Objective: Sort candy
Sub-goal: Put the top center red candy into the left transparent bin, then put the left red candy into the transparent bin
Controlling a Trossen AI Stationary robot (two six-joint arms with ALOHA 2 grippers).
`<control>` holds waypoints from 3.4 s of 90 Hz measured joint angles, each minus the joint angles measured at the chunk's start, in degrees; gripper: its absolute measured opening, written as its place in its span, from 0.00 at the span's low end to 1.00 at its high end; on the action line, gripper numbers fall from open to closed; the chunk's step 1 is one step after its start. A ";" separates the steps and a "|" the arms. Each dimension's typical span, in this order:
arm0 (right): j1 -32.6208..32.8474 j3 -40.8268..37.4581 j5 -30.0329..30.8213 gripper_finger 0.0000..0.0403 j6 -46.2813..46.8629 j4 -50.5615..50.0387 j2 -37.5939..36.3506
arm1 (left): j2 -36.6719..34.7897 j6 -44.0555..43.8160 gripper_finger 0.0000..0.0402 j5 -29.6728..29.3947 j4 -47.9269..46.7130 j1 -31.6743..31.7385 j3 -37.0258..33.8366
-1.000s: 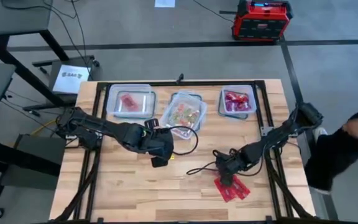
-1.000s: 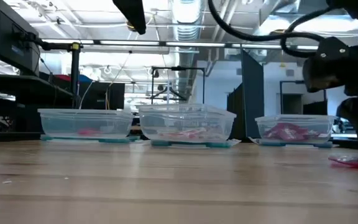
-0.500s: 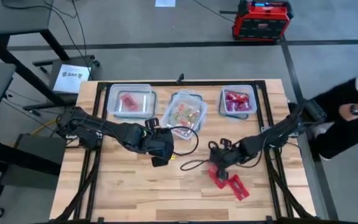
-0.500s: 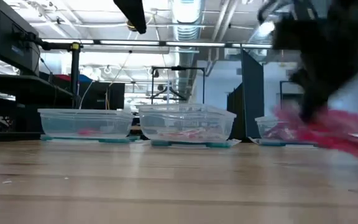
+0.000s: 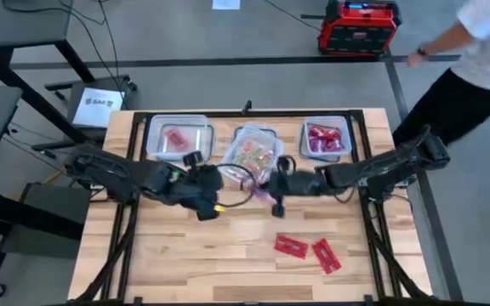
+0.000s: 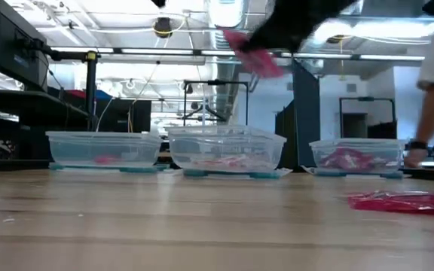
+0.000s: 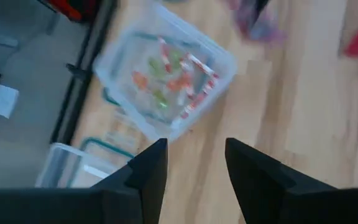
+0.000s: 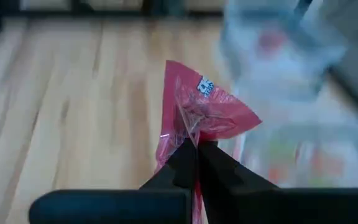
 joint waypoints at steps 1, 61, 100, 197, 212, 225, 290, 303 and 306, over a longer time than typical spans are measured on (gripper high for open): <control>-0.50 -0.02 -0.43 0.00 -0.37 1.38 0.36 | -0.43 -0.11 0.37 -0.53 -0.01 -0.07 0.00; -19.63 44.65 -10.94 0.00 2.64 15.90 41.33 | -13.29 -1.35 0.37 -3.87 -4.04 -0.52 0.01; -24.53 76.93 -8.94 0.10 6.11 5.56 62.54 | -13.11 -3.29 0.37 -3.88 -9.33 -0.61 0.00; 0.19 49.38 -20.40 0.49 -3.46 -76.83 17.37 | -15.03 -9.66 0.37 -4.17 -11.50 -1.07 -2.91; 11.21 31.56 -9.41 0.47 12.80 -66.52 10.85 | -15.03 -9.54 0.37 -4.17 -11.59 -1.46 -2.91; 18.19 19.97 -11.97 0.46 26.42 -60.12 9.96 | -15.03 -9.33 0.37 -4.17 -11.58 -1.49 -2.91; 22.94 10.38 -15.51 0.24 33.19 -37.27 24.15 | -15.01 -10.64 0.37 -4.10 -11.63 -1.49 -2.89; 20.48 11.52 -16.57 0.04 28.28 -42.80 22.13 | -15.01 -10.14 0.37 -4.08 -11.69 -1.49 -2.89; 19.63 11.94 -16.57 0.04 26.92 -42.94 21.39 | -15.01 -10.04 0.37 -4.08 -11.77 -1.49 -2.89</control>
